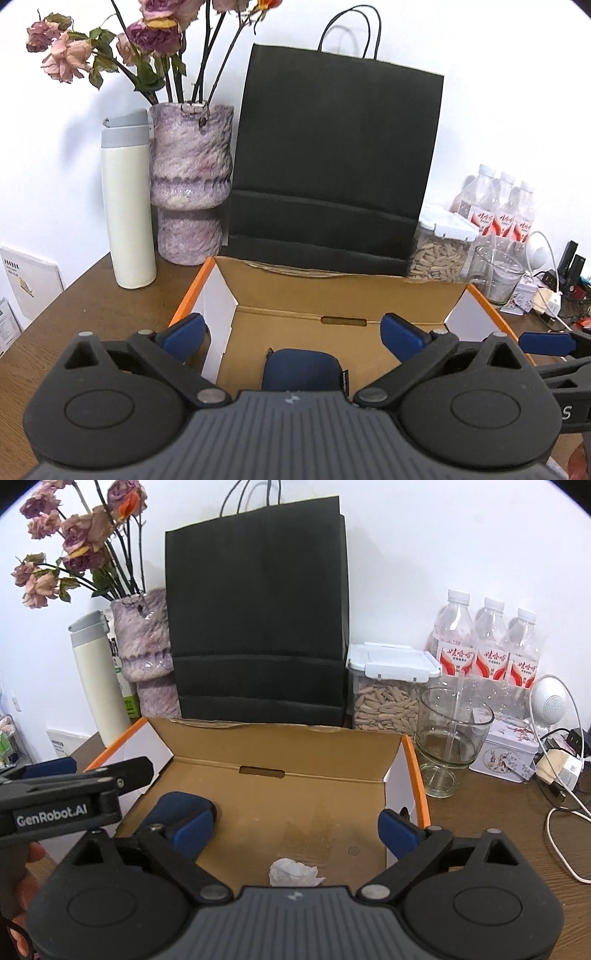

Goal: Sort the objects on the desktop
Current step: 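Carry both items over the cardboard box and open both grippers to drop them, then withdraw both grippers from the box toward the remaining table items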

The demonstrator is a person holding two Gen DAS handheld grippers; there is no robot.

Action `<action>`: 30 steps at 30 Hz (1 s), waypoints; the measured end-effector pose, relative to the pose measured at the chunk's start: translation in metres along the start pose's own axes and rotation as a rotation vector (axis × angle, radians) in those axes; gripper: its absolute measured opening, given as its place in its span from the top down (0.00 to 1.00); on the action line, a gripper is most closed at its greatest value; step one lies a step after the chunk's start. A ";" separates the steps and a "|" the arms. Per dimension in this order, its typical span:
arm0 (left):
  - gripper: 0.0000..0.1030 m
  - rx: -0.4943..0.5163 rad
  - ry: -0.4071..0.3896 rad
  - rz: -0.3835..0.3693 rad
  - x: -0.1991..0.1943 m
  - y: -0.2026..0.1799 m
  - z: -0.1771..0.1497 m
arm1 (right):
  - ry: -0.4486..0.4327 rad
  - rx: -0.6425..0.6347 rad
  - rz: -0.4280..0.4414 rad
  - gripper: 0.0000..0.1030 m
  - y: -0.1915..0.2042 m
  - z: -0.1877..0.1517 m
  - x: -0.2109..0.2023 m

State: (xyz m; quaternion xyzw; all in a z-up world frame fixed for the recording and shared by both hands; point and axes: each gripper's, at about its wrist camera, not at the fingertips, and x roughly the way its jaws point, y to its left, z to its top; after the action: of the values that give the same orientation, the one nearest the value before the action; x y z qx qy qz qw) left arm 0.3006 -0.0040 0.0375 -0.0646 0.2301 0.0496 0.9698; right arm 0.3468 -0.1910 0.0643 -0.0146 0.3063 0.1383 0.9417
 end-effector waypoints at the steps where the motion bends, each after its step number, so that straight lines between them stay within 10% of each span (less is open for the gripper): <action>1: 0.00 0.000 -0.005 -0.003 -0.002 0.000 0.000 | -0.004 -0.001 0.005 0.05 0.000 0.000 -0.002; 30: 0.00 -0.008 -0.126 -0.061 -0.084 0.046 -0.034 | -0.181 -0.083 -0.018 0.01 -0.002 -0.051 -0.098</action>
State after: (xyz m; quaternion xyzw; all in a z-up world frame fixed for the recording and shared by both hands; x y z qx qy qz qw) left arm 0.2049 0.0310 0.0412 -0.0722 0.1664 0.0249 0.9831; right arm 0.2426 -0.2229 0.0795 -0.0437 0.2137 0.1431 0.9654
